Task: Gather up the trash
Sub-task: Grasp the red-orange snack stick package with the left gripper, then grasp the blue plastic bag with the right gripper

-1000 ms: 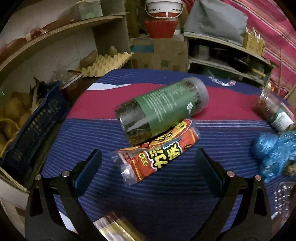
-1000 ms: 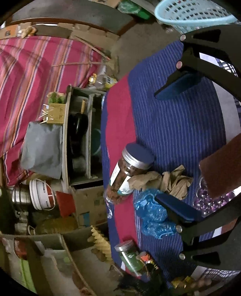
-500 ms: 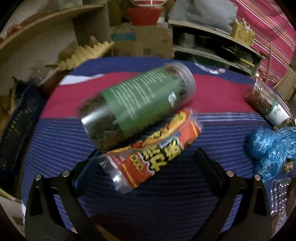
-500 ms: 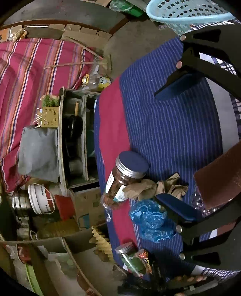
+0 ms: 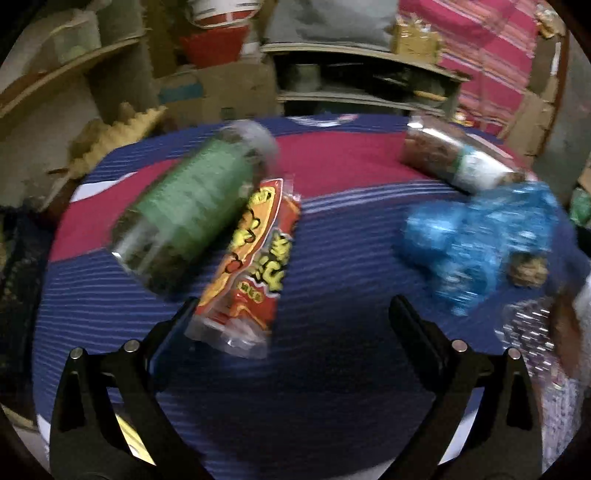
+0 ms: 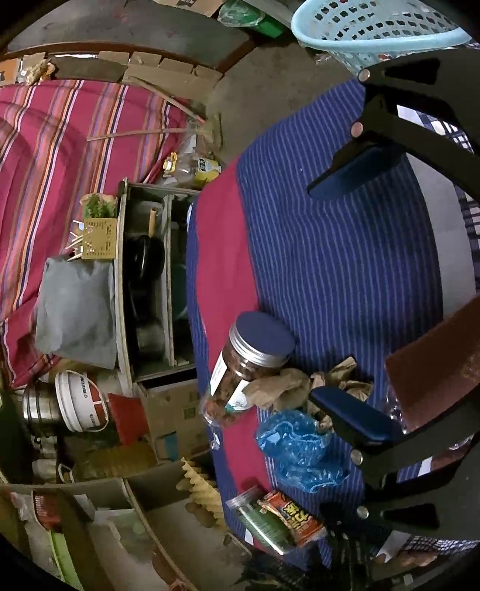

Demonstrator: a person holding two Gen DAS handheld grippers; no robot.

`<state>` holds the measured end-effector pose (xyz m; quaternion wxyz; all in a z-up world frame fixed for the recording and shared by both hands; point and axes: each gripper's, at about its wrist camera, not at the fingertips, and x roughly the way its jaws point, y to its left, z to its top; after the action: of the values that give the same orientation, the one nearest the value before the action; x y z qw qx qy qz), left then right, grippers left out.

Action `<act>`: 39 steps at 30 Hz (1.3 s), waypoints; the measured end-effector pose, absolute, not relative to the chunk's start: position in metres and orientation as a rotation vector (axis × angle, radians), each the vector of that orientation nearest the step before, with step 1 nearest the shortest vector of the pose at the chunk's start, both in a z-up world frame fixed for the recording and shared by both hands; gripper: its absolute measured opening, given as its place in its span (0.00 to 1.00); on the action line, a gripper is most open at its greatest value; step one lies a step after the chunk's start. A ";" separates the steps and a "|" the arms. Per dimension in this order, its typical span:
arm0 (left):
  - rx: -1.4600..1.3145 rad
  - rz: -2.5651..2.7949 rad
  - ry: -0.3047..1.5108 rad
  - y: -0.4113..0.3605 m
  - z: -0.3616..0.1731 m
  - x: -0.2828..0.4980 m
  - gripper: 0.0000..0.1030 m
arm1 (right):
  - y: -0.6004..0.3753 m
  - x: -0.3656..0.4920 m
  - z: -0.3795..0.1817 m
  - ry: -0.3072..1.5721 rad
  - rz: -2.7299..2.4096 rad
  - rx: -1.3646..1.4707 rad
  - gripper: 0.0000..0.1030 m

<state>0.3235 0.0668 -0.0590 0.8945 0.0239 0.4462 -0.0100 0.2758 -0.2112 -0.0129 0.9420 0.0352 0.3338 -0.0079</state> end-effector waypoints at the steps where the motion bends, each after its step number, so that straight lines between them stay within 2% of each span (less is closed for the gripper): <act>1: 0.042 -0.009 0.928 0.070 -0.060 0.326 0.94 | -0.211 0.276 -0.013 0.681 -0.015 0.074 0.95; 4: -0.006 0.016 0.921 0.082 -0.061 0.331 0.88 | -0.211 0.276 -0.013 0.687 -0.008 0.083 0.95; 6: -0.029 0.024 0.913 0.089 -0.060 0.334 0.78 | -0.211 0.276 -0.013 0.690 -0.004 0.086 0.95; 10: -0.004 0.014 0.922 0.083 -0.063 0.334 0.66 | -0.210 0.278 -0.016 0.703 0.005 0.094 0.95; 12: 0.005 -0.037 0.916 0.076 -0.061 0.332 0.52 | -0.210 0.278 -0.017 0.704 0.005 0.095 0.95; 22: 0.006 -0.027 0.909 0.071 -0.062 0.335 0.51 | -0.203 0.279 -0.021 0.704 0.001 0.060 0.95; 23: 0.000 -0.022 0.906 0.072 -0.061 0.336 0.46 | -0.200 0.278 -0.021 0.699 -0.003 0.049 0.95; 24: -0.004 -0.015 0.896 0.074 -0.061 0.336 0.34 | -0.198 0.277 -0.021 0.693 -0.005 0.040 0.95; 25: -0.003 -0.011 0.890 0.074 -0.061 0.337 0.32 | -0.196 0.277 -0.021 0.688 -0.006 0.032 0.95; 39: 0.114 -0.010 0.834 0.050 -0.041 0.317 0.31 | -0.166 0.276 -0.010 0.642 0.078 0.051 0.95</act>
<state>0.3167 0.0499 -0.0409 0.9127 0.0551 0.4049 -0.0051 0.2762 -0.1656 -0.0099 0.9479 0.0250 0.3152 0.0381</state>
